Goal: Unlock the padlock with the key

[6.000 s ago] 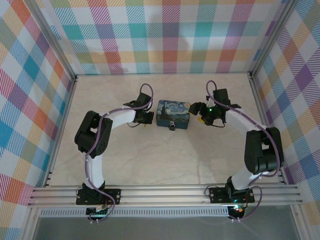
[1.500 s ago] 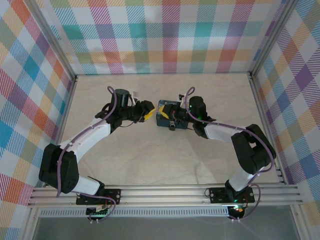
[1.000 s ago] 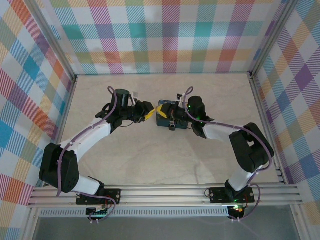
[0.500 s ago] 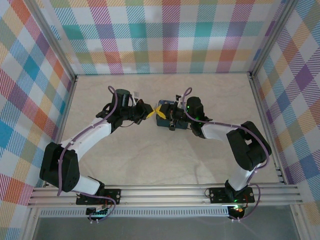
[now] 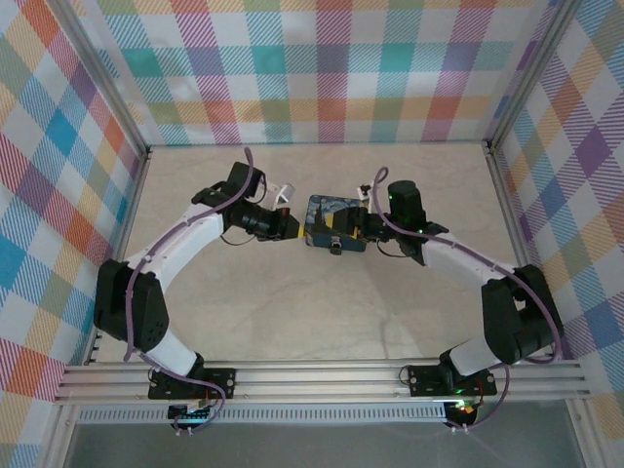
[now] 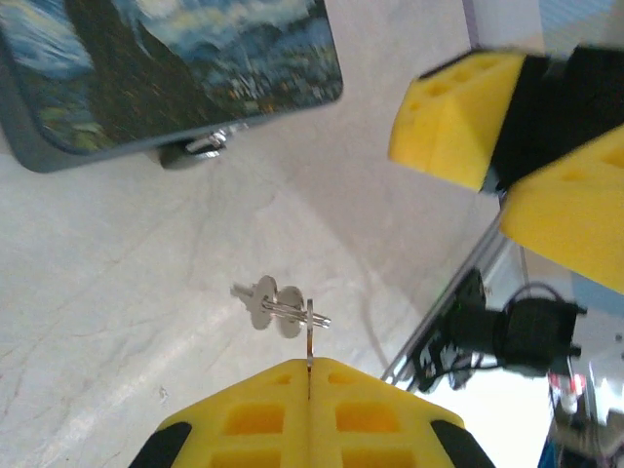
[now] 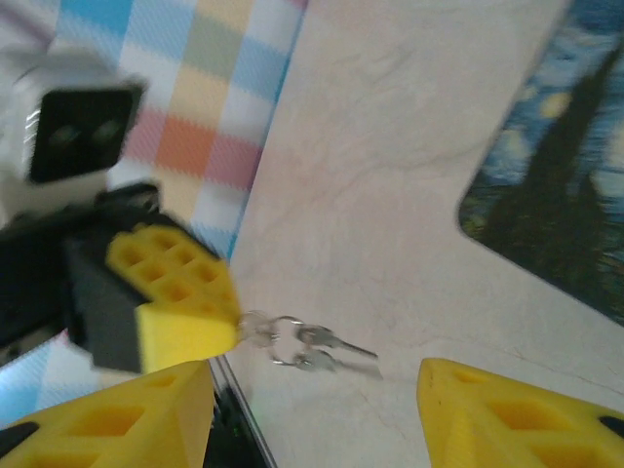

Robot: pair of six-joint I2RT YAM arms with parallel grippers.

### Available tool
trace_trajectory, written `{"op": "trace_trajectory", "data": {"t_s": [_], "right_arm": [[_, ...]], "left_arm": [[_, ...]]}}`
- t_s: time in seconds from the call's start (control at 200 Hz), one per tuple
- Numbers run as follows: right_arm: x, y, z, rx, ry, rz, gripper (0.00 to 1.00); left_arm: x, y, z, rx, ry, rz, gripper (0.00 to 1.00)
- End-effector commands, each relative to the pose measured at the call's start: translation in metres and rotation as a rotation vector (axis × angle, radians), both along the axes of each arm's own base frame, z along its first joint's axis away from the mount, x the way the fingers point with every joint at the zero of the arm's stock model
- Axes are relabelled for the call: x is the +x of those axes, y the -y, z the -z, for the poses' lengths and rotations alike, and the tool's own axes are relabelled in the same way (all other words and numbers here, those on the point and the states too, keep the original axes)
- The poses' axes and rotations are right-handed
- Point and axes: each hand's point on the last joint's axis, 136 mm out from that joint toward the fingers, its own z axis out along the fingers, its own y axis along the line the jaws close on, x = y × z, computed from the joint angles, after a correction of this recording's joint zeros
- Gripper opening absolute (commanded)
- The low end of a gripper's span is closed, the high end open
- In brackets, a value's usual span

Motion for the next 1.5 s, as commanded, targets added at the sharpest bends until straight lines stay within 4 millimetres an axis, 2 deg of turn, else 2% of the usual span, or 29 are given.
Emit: {"op": "trace_trajectory", "data": {"t_s": [0.0, 0.085, 0.28, 0.63, 0.805, 1.035, 1.135, 1.35, 1.495], "right_arm": [[-0.039, -0.007, -0.012, -0.01, 0.168, -0.274, 0.57], [-0.052, -0.012, -0.025, 0.056, 0.218, -0.384, 0.56], [-0.068, -0.013, -0.03, 0.111, 0.24, -0.489, 0.48], [-0.06, -0.019, -0.026, 0.114, 0.226, -0.487, 0.47], [-0.058, -0.022, -0.031, 0.125, 0.238, -0.496, 0.48], [-0.062, -0.032, -0.032, 0.136, 0.23, -0.53, 0.42], [-0.064, -0.036, -0.031, 0.14, 0.221, -0.543, 0.37], [-0.068, -0.035, -0.033, 0.155, 0.233, -0.555, 0.12], [-0.073, -0.034, -0.034, 0.169, 0.24, -0.557, 0.04]], "left_arm": [[-0.023, 0.009, -0.02, -0.087, 0.041, 0.2, 0.0], [-0.031, 0.015, -0.028, -0.149, 0.03, 0.273, 0.0], [-0.036, 0.022, -0.032, -0.203, 0.0, 0.343, 0.0], [-0.038, 0.026, -0.039, -0.233, 0.007, 0.373, 0.0], [-0.04, 0.028, -0.04, -0.234, 0.008, 0.382, 0.0], [-0.043, 0.029, -0.047, -0.249, 0.021, 0.394, 0.0], [-0.044, 0.029, -0.05, -0.253, 0.029, 0.398, 0.0], [-0.046, 0.028, -0.048, -0.246, 0.026, 0.399, 0.0], [-0.043, 0.028, -0.045, -0.234, 0.025, 0.392, 0.0]]}}
